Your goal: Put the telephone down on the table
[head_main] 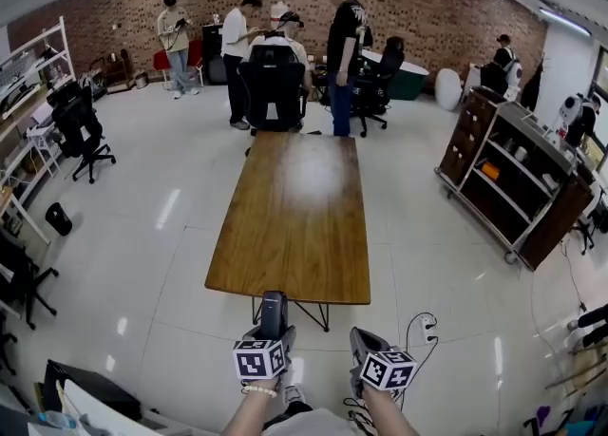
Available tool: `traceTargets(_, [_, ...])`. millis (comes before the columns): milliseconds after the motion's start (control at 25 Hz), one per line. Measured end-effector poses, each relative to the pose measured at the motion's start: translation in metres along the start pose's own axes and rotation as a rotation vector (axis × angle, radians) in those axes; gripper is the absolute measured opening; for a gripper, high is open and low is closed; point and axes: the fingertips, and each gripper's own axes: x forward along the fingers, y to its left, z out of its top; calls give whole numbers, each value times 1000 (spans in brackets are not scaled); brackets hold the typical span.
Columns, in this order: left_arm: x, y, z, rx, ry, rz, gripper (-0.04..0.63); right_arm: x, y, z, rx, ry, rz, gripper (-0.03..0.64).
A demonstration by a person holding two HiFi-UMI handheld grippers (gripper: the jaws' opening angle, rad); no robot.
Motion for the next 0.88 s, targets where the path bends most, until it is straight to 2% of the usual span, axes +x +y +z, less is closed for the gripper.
traceTargets(200, [4, 22, 12, -15, -6, 0, 279, 30, 24, 6, -62, 28, 23, 12])
traceTargets(560, [15, 42, 20, -56, -8, -2, 279, 54, 30, 14, -79, 50, 24, 12])
traceTargets(880, [47, 34, 42, -37, 15, -17, 279, 55, -11, 27, -22, 34, -45, 12])
